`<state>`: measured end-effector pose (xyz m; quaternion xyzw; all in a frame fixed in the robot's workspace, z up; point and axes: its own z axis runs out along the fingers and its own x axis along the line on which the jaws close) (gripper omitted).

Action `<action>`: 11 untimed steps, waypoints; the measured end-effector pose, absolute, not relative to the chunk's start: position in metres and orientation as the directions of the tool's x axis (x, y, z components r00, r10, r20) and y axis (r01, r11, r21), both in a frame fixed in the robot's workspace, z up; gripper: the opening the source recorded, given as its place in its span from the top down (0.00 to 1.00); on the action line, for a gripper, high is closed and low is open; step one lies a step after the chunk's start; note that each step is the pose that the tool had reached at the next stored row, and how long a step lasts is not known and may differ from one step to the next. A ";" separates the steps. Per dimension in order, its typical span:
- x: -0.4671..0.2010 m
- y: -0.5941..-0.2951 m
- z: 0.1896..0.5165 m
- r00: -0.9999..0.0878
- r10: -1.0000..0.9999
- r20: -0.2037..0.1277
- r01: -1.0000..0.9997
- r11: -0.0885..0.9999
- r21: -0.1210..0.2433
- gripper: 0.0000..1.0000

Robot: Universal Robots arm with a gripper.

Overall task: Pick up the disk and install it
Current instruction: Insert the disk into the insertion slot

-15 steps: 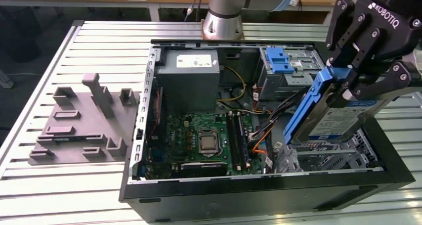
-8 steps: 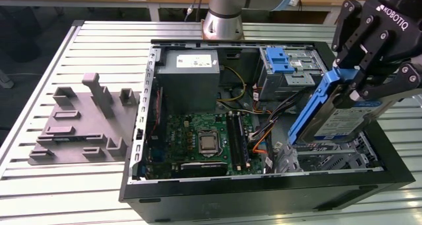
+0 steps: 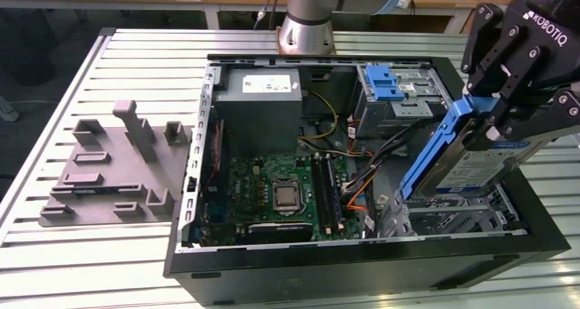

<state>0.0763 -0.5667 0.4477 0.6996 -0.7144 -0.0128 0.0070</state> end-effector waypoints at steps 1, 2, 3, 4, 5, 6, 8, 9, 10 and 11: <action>0.077 -0.567 0.447 -0.021 -1.000 -0.008 -0.999 0.021 0.028 0.64; 0.078 -0.567 0.447 -0.021 -1.000 -0.008 -0.999 0.021 0.028 0.64; 0.078 -0.567 0.446 -0.021 -1.000 -0.008 -0.999 0.021 0.028 0.64; 0.079 -0.567 0.446 -0.022 -1.000 -0.008 -0.999 0.021 0.028 0.64; 0.080 -0.567 0.445 -0.022 -1.000 -0.008 -0.999 0.022 0.028 0.64; 0.080 -0.567 0.445 -0.022 -1.000 -0.008 -0.999 0.022 0.028 0.64; 0.080 -0.567 0.444 -0.023 -1.000 -0.008 -0.999 0.022 0.028 0.64; 0.080 -0.567 0.443 -0.023 -1.000 -0.008 -0.999 0.022 0.028 0.64; 0.080 -0.567 0.443 -0.023 -1.000 -0.008 -0.999 0.022 0.028 0.64; 0.080 -0.567 0.442 -0.023 -1.000 -0.008 -0.999 0.022 0.028 0.64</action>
